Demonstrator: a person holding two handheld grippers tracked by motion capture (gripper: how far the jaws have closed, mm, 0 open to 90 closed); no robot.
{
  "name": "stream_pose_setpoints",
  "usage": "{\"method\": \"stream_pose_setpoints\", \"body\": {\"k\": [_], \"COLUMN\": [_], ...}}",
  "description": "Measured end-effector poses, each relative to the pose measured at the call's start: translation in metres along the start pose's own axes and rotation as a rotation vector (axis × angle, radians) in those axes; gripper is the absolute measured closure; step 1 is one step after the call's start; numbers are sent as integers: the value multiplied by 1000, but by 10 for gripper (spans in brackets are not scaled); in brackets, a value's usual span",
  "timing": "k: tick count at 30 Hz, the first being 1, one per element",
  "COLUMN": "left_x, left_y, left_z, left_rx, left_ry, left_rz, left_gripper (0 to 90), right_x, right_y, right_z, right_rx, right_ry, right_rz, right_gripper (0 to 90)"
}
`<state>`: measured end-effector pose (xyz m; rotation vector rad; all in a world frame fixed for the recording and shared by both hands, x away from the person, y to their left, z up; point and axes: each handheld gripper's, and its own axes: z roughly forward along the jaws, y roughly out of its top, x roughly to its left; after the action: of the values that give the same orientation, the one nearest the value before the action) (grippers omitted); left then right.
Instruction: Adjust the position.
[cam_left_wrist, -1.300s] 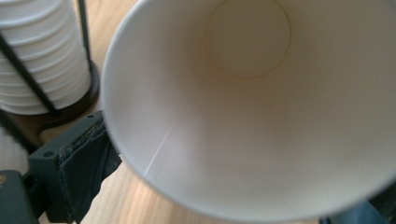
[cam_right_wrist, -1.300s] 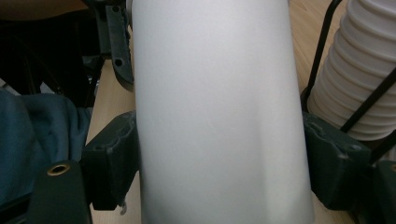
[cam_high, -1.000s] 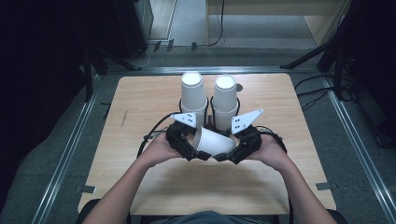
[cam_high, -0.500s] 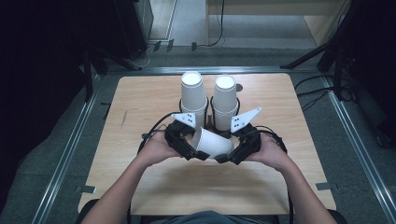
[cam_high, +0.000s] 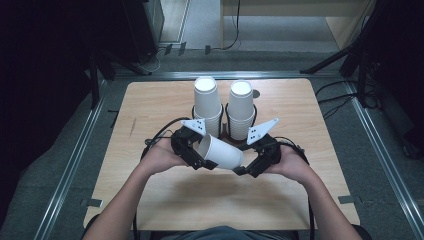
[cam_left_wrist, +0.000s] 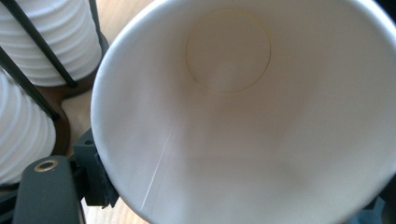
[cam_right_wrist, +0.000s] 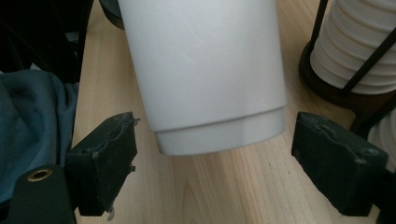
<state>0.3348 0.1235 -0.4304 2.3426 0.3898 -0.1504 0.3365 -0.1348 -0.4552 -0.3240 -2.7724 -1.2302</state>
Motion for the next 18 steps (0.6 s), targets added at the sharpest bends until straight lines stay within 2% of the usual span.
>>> {"method": "stream_pose_setpoints", "body": {"k": [5,10,13,18], "left_x": [-1,0,-1,-2], "left_y": [4,6,7,9], "left_z": [6,10,14,25], "left_rx": [76,115,137,190], "left_ry": [24,35,62,80], "left_rz": [16,18,17,23], "left_gripper": [141,140,140,139], "right_x": [-1,-1,-2,-3], "right_y": [-2,-2,-3,-3], "right_z": [4,8,11,18], "right_rx": [18,32,38,72], "right_ry": [-6,-5,-8,-5], "right_rz": [-2,-8,-8,-2], "right_gripper": [145,146,149,160]}}
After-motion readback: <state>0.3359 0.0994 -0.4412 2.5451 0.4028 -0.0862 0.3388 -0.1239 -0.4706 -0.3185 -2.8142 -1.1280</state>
